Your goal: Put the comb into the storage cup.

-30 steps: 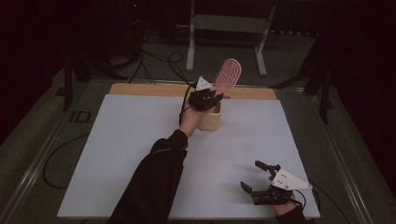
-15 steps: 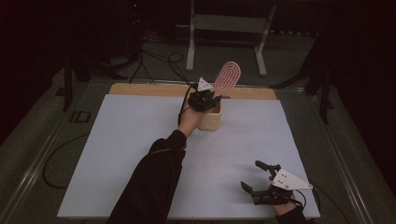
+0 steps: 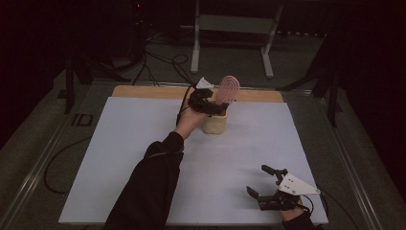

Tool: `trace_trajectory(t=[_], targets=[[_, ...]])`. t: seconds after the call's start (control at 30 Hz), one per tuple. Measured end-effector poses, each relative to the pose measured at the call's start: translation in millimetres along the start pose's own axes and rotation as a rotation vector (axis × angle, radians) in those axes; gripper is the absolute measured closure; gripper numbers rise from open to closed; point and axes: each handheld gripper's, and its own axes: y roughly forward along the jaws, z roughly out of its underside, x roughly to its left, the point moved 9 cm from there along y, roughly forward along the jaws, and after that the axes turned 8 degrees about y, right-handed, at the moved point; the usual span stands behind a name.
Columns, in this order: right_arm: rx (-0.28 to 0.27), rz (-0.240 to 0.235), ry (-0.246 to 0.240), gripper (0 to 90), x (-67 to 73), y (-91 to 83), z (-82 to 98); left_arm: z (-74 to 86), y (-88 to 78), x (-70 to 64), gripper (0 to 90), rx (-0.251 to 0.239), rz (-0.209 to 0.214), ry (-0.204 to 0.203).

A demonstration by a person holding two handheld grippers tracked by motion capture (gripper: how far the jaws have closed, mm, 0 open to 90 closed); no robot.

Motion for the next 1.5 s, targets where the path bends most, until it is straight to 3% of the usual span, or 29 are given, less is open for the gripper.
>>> trace_trajectory(t=[0.27,0.53,0.97,1.5], targets=[[0.002,0.001,-0.001,9.1,0.2,0.1,0.2,-0.8,-5.1,-4.4,0.3,0.027,0.028,0.023],[0.004,0.002,0.0,9.1,-0.3,0.2,0.7,0.4,-11.5,-6.4,0.0,0.06,0.027,0.055],[0.016,0.004,0.011,9.1,-3.3,1.6,4.1,2.5,-25.4,-9.9,0.0,0.081,0.071,0.091],[0.029,0.003,-0.001,9.1,-0.8,2.4,3.9,3.1,-53.8,-18.6,0.0,0.053,0.127,0.12]])
